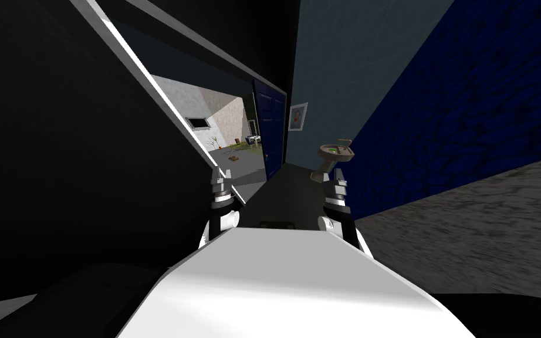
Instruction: Push the door open
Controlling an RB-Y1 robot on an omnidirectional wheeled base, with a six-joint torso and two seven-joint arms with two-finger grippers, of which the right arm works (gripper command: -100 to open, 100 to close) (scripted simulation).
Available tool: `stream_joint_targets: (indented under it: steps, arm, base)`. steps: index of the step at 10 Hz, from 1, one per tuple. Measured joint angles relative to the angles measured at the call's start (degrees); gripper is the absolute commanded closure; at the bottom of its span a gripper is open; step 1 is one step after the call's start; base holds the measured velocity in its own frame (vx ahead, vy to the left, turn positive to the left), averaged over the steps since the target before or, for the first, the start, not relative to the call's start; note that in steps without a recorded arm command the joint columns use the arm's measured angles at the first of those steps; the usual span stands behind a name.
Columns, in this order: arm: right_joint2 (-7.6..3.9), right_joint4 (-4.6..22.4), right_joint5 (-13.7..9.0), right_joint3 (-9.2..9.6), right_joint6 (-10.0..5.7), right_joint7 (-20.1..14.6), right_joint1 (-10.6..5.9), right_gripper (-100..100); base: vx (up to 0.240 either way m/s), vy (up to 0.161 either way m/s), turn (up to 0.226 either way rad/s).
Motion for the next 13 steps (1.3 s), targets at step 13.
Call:
stream_joint_targets:
  steps: [13]
  arm:
    - [-4.97, 13.3, 0.0, 9.07, -2.85, -0.8, -5.74, -100]
  base:
    - [0.151, -0.013, 0.009]
